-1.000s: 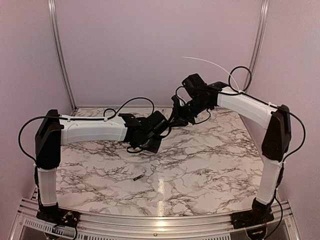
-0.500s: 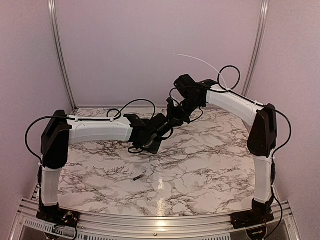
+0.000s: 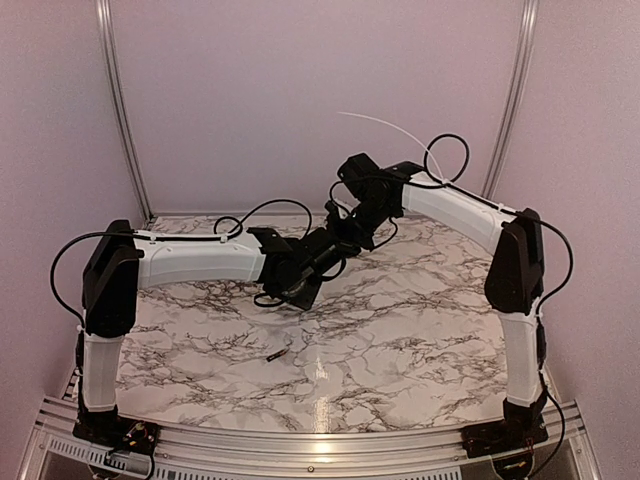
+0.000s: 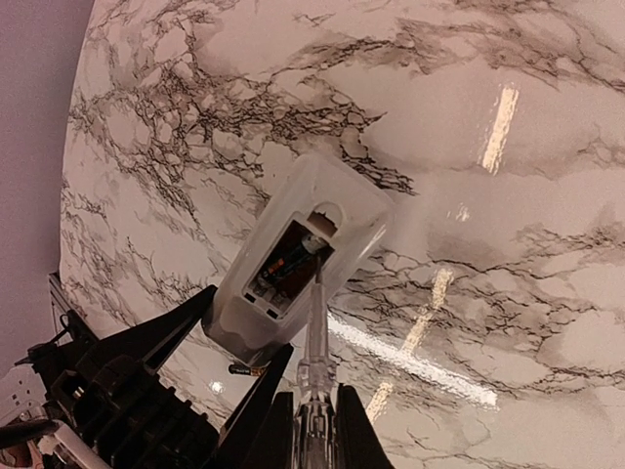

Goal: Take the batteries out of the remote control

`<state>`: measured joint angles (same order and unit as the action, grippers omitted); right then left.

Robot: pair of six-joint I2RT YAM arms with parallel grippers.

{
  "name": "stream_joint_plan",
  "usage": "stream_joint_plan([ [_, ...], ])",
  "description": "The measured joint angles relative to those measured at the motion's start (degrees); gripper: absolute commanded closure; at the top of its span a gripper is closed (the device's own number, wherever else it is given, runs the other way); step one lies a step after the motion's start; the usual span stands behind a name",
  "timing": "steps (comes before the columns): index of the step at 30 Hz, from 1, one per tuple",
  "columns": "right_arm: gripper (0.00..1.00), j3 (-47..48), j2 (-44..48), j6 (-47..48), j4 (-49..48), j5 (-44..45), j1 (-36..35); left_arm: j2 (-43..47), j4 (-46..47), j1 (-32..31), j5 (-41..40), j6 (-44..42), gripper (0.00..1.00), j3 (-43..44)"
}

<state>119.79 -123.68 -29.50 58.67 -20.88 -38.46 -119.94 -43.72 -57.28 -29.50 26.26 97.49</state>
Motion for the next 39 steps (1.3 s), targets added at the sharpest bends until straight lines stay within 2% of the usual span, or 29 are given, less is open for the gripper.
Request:
stream_joint_plan([
  [6, 1.0, -5.4, 1.38, 1.29, -4.04, -3.98, 0.83, 1.99, 3.28, 0.0, 0.57, -1.31, 0.72, -4.66],
  [10, 1.0, -17.97, 8.59, 0.55, -12.68, -9.55, 2.8, 6.01, 7.89, -0.37, 2.47, -2.27, 0.71, -9.09],
  [14, 1.0, -24.92, 16.09, -0.33, -18.25, -13.4, 4.76, 9.73, 11.32, -0.76, 3.08, -2.21, 0.71, -10.36],
  [20, 1.0, -27.23, 20.2, -0.24, -22.03, -15.63, 5.4, 12.92, 16.11, -0.74, 3.15, -1.84, 0.71, -10.47],
  [39, 1.0, -27.78, 20.63, 3.43, -20.17, -15.19, 5.03, 13.0, 16.83, -0.79, 3.78, -1.01, 0.71, -10.91],
])
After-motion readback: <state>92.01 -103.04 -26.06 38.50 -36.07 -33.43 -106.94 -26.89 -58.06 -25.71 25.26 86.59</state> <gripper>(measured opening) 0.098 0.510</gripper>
